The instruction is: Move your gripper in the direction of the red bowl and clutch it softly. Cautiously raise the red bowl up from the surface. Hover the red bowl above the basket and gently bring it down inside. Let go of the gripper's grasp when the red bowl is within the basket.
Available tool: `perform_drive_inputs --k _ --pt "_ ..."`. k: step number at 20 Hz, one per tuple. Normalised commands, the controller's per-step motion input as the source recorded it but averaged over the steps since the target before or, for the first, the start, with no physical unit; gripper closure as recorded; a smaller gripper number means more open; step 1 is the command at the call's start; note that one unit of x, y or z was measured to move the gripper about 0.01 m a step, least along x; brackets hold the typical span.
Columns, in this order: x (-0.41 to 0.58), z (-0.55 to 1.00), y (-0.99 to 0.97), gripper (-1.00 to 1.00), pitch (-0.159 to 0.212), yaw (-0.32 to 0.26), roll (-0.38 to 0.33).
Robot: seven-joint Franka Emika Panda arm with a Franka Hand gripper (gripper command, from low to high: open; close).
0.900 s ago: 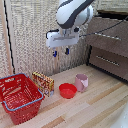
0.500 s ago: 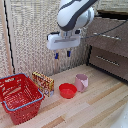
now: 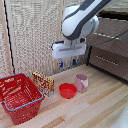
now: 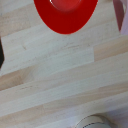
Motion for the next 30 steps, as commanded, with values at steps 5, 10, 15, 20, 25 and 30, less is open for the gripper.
perform_drive_inputs --k 5,10,15,20,25,30 --pt "-0.334 -0.54 0.0 -1.0 0.066 -0.198 -0.02" --pt "-0.293 -0.59 -0.09 -1.0 0.042 -0.163 -0.022" --pt "-0.121 -0.53 -0.18 -1.0 -0.012 -0.114 0.0" --pt "0.0 -0.39 -0.19 -1.0 -0.05 -0.092 0.0" --pt "0.004 -0.32 -0.09 -1.0 -0.066 -0.083 0.0" --pt "0.006 -0.19 0.0 1.0 -0.052 -0.023 0.0"
